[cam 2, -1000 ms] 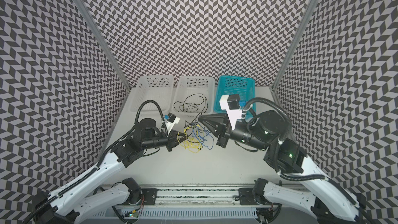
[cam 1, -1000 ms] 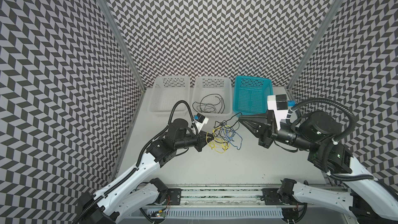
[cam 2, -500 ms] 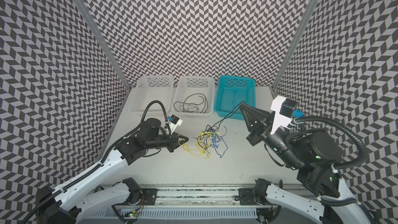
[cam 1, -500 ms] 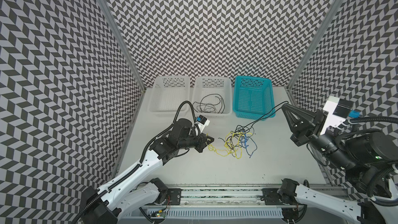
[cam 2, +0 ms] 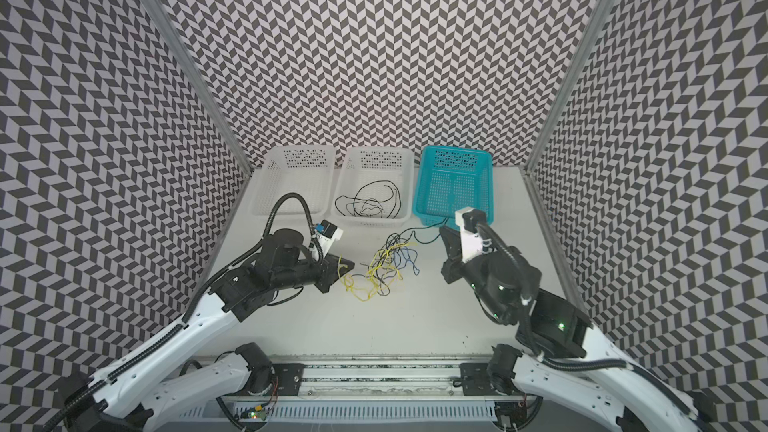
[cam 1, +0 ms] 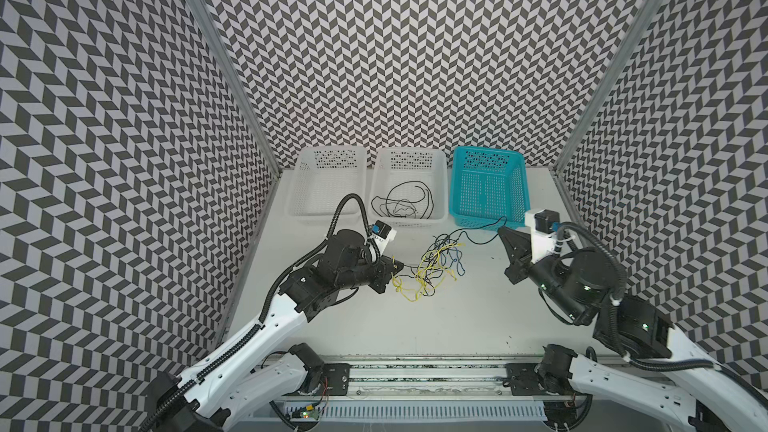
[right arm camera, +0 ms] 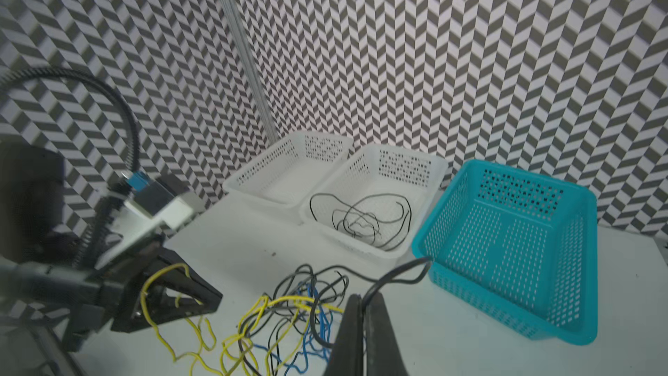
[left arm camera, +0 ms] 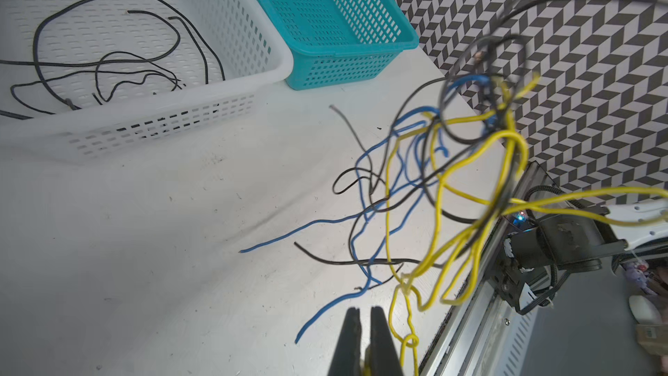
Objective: Untangle the cables
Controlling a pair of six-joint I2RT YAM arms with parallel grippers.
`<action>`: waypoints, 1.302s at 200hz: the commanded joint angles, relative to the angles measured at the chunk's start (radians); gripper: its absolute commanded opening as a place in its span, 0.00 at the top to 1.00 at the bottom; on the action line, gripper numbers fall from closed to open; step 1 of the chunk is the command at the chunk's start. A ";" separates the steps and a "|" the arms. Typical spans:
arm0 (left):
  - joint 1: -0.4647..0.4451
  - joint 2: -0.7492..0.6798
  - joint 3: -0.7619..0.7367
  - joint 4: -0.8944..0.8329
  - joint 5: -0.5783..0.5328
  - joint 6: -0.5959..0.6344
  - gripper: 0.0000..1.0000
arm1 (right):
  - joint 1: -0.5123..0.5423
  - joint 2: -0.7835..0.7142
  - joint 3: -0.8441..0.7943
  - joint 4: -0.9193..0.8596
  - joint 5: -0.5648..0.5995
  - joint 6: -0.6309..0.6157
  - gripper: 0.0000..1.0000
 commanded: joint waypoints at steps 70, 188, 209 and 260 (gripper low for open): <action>0.005 -0.005 0.030 0.012 0.107 0.006 1.00 | 0.002 0.064 -0.176 0.158 -0.411 0.194 0.51; 0.004 0.014 0.029 0.011 0.124 0.013 1.00 | 0.003 0.383 -0.191 0.343 -0.379 0.428 0.64; 0.004 0.016 0.029 0.011 0.128 0.013 1.00 | 0.003 0.404 -0.195 0.376 -0.368 0.434 0.70; 0.004 0.008 0.026 0.010 0.121 0.018 1.00 | 0.001 0.403 -0.223 0.351 -0.213 0.455 0.87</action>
